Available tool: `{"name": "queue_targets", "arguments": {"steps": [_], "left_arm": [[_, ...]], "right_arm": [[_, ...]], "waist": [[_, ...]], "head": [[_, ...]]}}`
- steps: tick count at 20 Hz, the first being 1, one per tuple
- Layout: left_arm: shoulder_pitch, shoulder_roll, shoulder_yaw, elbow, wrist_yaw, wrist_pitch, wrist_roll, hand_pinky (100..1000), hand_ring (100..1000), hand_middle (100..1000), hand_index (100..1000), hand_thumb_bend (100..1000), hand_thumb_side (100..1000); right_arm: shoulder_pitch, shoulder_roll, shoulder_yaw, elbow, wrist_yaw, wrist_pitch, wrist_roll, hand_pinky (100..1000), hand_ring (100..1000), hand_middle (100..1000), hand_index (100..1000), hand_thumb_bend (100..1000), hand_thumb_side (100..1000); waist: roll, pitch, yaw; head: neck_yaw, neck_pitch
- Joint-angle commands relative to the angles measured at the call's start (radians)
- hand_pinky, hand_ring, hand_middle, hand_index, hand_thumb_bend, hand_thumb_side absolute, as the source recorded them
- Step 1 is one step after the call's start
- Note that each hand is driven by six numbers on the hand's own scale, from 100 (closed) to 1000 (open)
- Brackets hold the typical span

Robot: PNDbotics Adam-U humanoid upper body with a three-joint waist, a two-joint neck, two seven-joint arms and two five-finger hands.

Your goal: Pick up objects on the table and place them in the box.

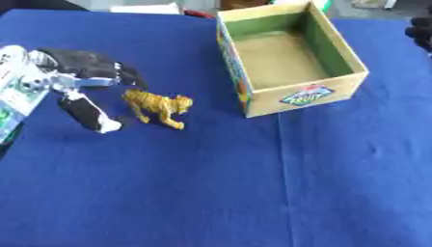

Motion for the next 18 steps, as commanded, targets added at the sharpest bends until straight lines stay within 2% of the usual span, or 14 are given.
{"name": "queue_targets", "arguments": {"steps": [1, 11, 13, 18], "left_arm": [[-0.007, 0.024, -0.001, -0.020, -0.011, -0.111, -0.102, 729, 863, 892, 960, 204, 418], [0.010, 0.013, -0.014, -0.039, 0.026, -0.107, -0.102, 701, 819, 781, 907, 143, 350], [0.012, 0.013, -0.015, -0.041, 0.031, -0.112, -0.102, 690, 794, 730, 862, 100, 336], [0.016, 0.014, -0.017, -0.046, 0.034, -0.119, -0.102, 636, 728, 621, 765, 100, 309]], "right_arm": [[-0.007, -0.011, -0.004, -0.020, -0.006, -0.003, 0.003, 897, 781, 719, 856, 100, 706], [-0.007, -0.008, -0.003, -0.020, -0.006, -0.004, 0.007, 898, 778, 712, 856, 100, 707], [-0.006, -0.008, -0.004, -0.020, -0.006, -0.004, 0.006, 898, 777, 711, 856, 100, 707], [-0.005, -0.007, -0.005, -0.020, -0.006, -0.004, 0.006, 898, 777, 709, 857, 100, 706]], "waist": [[0.001, -0.017, 0.000], [0.000, -0.015, -0.001], [0.000, -0.014, -0.002], [-0.001, -0.014, -0.001]], "head": [[0.003, -0.008], [0.006, -0.010], [0.005, -0.009], [0.005, -0.009]]}}
